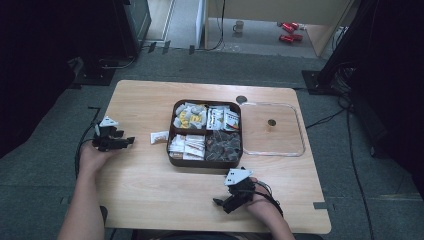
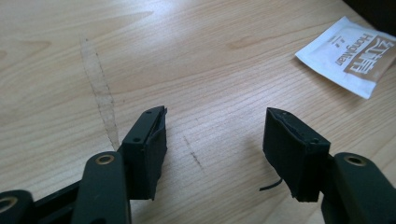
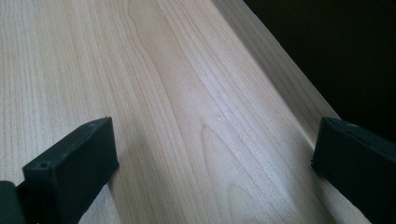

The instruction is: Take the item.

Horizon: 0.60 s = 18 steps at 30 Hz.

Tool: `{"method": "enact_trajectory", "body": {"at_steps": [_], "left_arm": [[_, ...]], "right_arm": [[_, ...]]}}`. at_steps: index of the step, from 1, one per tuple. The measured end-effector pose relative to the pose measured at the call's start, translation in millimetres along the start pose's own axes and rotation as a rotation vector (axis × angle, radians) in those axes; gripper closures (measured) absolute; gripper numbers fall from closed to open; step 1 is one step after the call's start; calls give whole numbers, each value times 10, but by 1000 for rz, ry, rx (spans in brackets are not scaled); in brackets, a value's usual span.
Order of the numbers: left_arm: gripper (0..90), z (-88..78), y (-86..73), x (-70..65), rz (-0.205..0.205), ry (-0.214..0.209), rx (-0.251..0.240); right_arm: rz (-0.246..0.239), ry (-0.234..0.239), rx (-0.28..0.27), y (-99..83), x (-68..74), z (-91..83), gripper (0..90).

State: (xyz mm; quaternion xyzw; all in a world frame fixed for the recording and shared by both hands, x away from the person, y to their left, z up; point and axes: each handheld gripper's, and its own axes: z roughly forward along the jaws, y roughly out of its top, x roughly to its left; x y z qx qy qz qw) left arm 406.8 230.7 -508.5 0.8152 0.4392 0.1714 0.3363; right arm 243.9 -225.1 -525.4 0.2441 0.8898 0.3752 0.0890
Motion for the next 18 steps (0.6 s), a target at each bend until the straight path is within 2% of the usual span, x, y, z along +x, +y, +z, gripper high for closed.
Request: {"method": "enact_trajectory", "body": {"at_steps": [3, 6, 9, 10, 18], "left_arm": [[365, 4, -9, -8, 6, 6, -5], [324, 23, -49, -7, -12, -2, -47], [308, 30, -75, -31, -10, 17, -66], [308, 33, -77, -45, -8, 27, -66], [288, 40, -71, -61, -13, 32, -63]], "right_arm": [[1, 0, 0, 0, 0, 0, 0], [0, 0, 0, 0, 0, 0, 0], [0, 0, 0, 0, 0, 0, 0], [1, 0, 0, 0, 0, 0, 0], [0, 0, 0, 0, 0, 0, 0]]}}
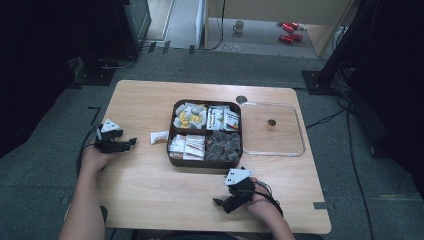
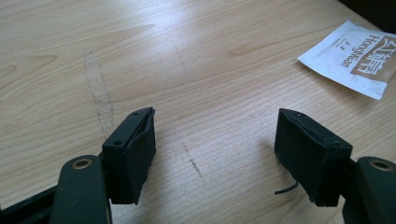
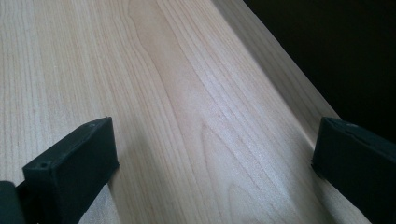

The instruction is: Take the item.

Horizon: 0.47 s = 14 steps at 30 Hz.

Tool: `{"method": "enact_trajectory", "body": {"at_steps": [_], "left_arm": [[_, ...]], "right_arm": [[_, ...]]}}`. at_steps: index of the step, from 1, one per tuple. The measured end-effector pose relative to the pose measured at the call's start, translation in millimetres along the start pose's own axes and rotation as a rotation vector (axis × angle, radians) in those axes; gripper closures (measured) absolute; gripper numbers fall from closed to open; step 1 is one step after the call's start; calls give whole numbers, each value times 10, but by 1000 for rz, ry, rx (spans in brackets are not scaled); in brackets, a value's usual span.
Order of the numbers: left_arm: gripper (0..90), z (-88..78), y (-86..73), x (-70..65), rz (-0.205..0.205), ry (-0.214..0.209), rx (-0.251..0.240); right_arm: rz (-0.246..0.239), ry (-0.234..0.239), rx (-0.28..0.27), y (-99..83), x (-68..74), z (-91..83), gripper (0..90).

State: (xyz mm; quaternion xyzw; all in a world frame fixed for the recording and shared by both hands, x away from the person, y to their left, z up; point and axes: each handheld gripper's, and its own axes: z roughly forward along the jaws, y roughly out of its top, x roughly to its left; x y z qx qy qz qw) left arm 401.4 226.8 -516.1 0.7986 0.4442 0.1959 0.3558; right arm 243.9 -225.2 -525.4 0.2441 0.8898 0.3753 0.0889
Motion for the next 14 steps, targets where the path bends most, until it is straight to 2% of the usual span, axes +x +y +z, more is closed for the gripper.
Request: {"method": "enact_trajectory", "body": {"at_steps": [9, 14], "left_arm": [[264, 6, 1, -30, -19, 21, 1], [216, 14, 6, -51, -26, 31, 8]], "right_arm": [[-5, 5, 0, 4, -7, 3, 0], [-7, 6, 0, 5, -8, 4, 0]]}}
